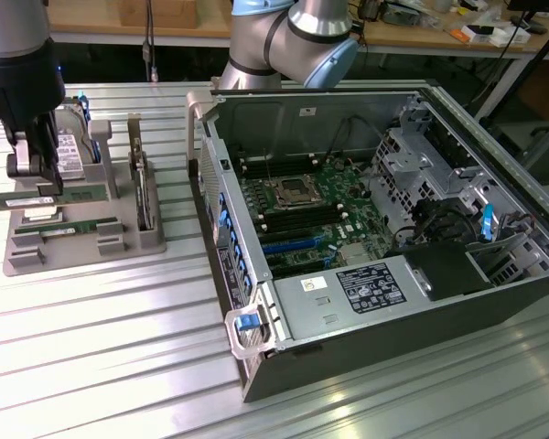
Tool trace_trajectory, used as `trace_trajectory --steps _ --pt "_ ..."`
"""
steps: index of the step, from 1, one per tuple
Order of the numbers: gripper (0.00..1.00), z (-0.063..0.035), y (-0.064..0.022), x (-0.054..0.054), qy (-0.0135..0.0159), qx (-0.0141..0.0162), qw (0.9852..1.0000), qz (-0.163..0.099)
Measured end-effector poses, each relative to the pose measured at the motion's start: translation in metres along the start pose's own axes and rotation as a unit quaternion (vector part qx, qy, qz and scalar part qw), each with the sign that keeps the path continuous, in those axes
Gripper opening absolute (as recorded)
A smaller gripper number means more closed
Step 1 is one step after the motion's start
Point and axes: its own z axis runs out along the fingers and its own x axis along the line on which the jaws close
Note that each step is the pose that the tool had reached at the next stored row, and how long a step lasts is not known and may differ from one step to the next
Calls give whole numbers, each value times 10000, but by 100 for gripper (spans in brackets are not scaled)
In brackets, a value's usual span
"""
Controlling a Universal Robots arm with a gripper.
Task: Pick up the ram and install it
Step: 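Pick up the ram and move it above insertion slot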
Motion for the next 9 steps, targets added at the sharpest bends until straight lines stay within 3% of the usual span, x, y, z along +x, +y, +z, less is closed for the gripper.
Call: trace_trajectory --steps 9 --pt "12 -95 5 -1 0 0 10000 0"
